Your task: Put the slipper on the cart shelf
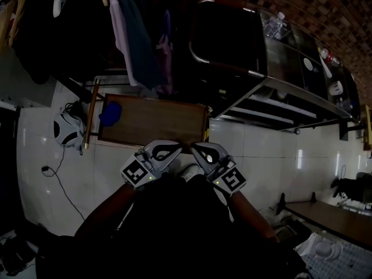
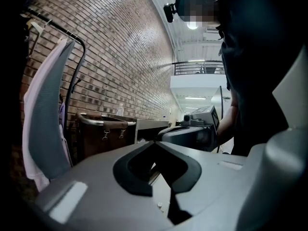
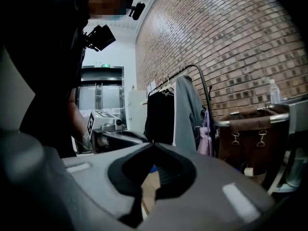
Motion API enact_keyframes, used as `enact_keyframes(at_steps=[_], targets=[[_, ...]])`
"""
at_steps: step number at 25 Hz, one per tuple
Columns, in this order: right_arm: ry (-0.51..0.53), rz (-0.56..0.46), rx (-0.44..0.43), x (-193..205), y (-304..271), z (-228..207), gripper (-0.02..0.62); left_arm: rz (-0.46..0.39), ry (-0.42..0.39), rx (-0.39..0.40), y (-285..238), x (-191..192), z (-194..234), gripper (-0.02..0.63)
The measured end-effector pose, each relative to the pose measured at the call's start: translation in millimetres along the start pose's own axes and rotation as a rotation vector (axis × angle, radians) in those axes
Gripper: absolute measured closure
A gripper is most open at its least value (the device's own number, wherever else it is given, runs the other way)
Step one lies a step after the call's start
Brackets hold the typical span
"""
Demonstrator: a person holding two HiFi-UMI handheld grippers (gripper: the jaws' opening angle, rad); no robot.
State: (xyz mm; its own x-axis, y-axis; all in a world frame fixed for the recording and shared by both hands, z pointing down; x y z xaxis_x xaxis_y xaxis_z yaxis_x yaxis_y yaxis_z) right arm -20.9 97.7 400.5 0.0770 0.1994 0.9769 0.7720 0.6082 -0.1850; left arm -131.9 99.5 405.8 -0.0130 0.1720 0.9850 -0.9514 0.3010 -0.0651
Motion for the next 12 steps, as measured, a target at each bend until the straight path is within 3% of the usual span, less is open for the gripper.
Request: enact_keyframes(at_steps=[12], targets=[[-0.001,0.019,-0.011,3.3,6.3,2.5,0.595,0.008,0.012,0.002,0.1,2.5,-8.1,0.603]])
Point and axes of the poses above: the fingertips, and each gripper's own axes: y backward along the fingers, z to its left, x out of its underside, the point moved 5 cm from there along y, backward along the fingers, and after that the axes turned 11 degrees about x, right-handed, at the moved point
